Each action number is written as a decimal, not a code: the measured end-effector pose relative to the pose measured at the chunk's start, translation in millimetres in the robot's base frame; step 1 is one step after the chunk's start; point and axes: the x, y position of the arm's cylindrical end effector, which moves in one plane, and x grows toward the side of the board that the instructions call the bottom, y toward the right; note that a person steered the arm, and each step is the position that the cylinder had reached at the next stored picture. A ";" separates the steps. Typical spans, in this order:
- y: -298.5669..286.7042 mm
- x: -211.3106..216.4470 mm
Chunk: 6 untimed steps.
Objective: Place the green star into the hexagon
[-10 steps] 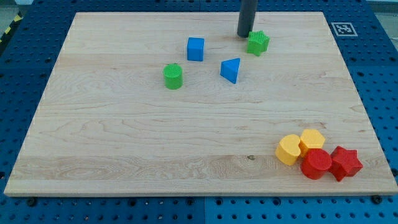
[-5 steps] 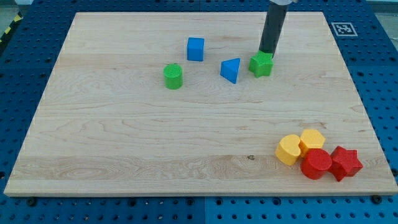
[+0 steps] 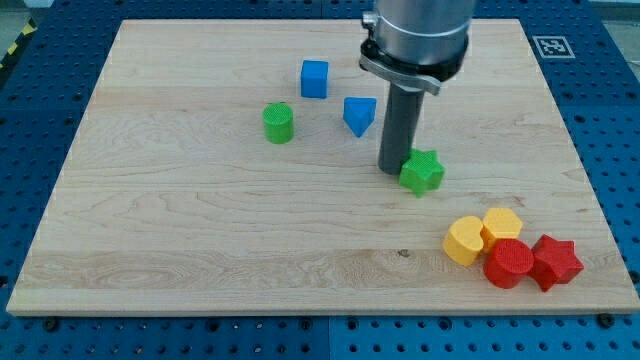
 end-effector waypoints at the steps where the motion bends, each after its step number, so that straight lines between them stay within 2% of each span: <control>1: 27.0 8.8; 6: 134.5 23.5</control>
